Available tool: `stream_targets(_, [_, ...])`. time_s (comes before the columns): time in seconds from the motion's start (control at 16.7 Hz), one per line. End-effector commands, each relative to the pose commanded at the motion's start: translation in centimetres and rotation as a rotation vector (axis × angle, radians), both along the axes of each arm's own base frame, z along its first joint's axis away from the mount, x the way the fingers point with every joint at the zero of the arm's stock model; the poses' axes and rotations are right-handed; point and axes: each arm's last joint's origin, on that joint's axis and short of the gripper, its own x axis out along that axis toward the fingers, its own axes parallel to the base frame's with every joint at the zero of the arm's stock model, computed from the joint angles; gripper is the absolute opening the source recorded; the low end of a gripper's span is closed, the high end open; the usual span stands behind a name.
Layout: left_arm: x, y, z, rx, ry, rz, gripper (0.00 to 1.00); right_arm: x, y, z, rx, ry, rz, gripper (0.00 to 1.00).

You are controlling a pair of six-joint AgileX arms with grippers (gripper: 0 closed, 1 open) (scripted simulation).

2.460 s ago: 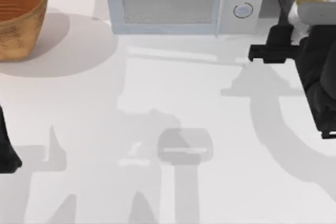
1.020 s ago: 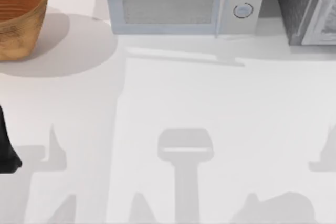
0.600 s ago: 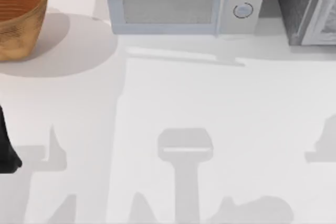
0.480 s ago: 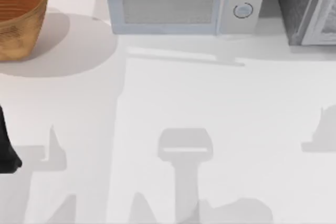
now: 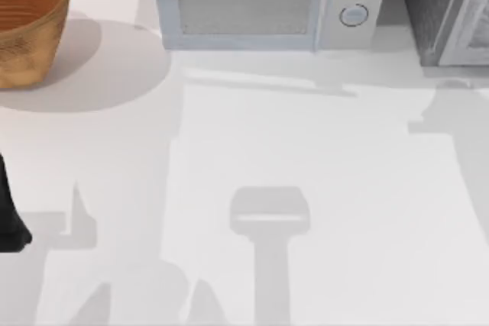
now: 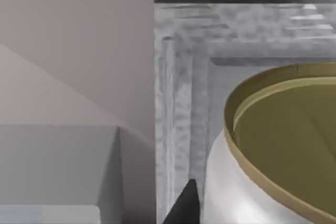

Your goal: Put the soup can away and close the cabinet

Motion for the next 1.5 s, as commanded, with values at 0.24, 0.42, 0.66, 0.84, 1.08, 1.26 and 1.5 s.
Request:
stream_targets(0.24, [0.0, 0.0, 0.0, 0.0, 0.0, 0.0, 1.0, 4.3, 1.3, 6.3, 0.001, -0.011, -0.003, 0.0])
stream_targets(0.42, [0.0, 0.0, 0.0, 0.0, 0.0, 0.0, 1.0, 6.9, 2.2, 9.3, 0.004, -0.025, -0.001, 0.0])
stream_targets(0.66, [0.0, 0.0, 0.0, 0.0, 0.0, 0.0, 1.0, 8.8, 3.0, 10.9, 0.006, -0.031, 0.002, 0.0])
stream_targets(0.84, [0.0, 0.0, 0.0, 0.0, 0.0, 0.0, 1.0, 8.9, 3.0, 10.9, 0.006, -0.032, 0.003, 0.0])
stream_targets(1.08, [0.0, 0.0, 0.0, 0.0, 0.0, 0.0, 1.0, 9.2, 2.9, 11.0, 0.008, -0.028, 0.0, 0.0])
stream_targets(1.26, [0.0, 0.0, 0.0, 0.0, 0.0, 0.0, 1.0, 11.5, 3.2, 11.3, 0.007, 0.0, 0.001, 0.0])
stream_targets(1.5, [0.0, 0.0, 0.0, 0.0, 0.0, 0.0, 1.0, 15.9, 3.4, 12.6, 0.007, 0.011, -0.002, 0.0])
